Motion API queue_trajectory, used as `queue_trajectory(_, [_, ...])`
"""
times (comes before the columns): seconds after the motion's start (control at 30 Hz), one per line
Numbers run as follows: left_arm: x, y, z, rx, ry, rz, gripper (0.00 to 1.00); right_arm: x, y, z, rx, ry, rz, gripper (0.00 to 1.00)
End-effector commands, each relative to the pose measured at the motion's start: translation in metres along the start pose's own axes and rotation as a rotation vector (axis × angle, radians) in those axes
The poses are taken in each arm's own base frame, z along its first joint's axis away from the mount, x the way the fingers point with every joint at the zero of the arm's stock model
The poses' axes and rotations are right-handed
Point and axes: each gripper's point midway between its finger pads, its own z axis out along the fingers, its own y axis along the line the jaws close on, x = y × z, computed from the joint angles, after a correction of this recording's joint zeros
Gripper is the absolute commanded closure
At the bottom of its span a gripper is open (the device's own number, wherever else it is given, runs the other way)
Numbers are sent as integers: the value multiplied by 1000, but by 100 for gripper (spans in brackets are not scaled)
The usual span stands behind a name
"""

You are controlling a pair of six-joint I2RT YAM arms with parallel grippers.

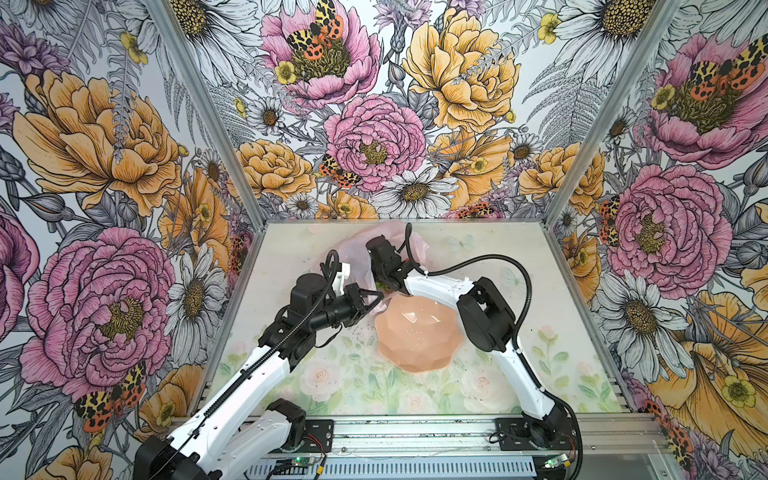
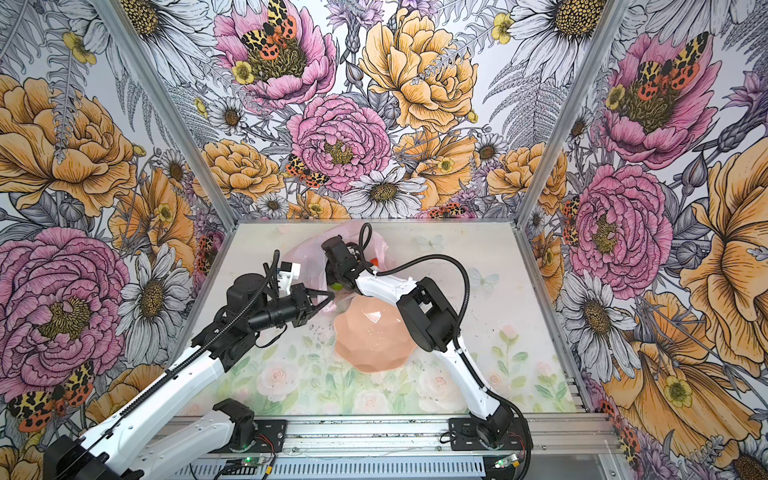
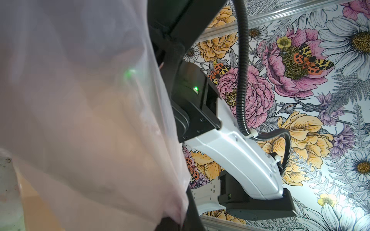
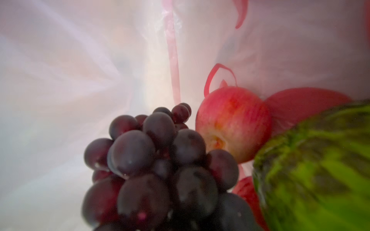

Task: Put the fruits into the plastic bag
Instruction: 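Lower the grapes deep into the pink bag with the right gripper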

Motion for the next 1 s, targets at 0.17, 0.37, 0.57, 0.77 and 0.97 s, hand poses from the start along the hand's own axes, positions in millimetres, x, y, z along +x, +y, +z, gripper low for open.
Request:
queue_trajectory(0.17, [7,-6,13,15,62,81,100,14,32,27,-59,29,6,74])
queue_trajectory(0.37, [1,-5,14,-1,65,95,100,22,21,40,-34,55,27,74])
queue_trajectory(0.57, [-2,-3,13,-17,62,108,100,23,9,45,-7,63,35,68])
queue_trajectory(0.77, [-5,2,11,-25,46,95,100,24,4,47,3,73,33,60])
queue_trajectory(0.97, [-4,6,10,-30,40,74,100,26,6,45,4,81,27,54])
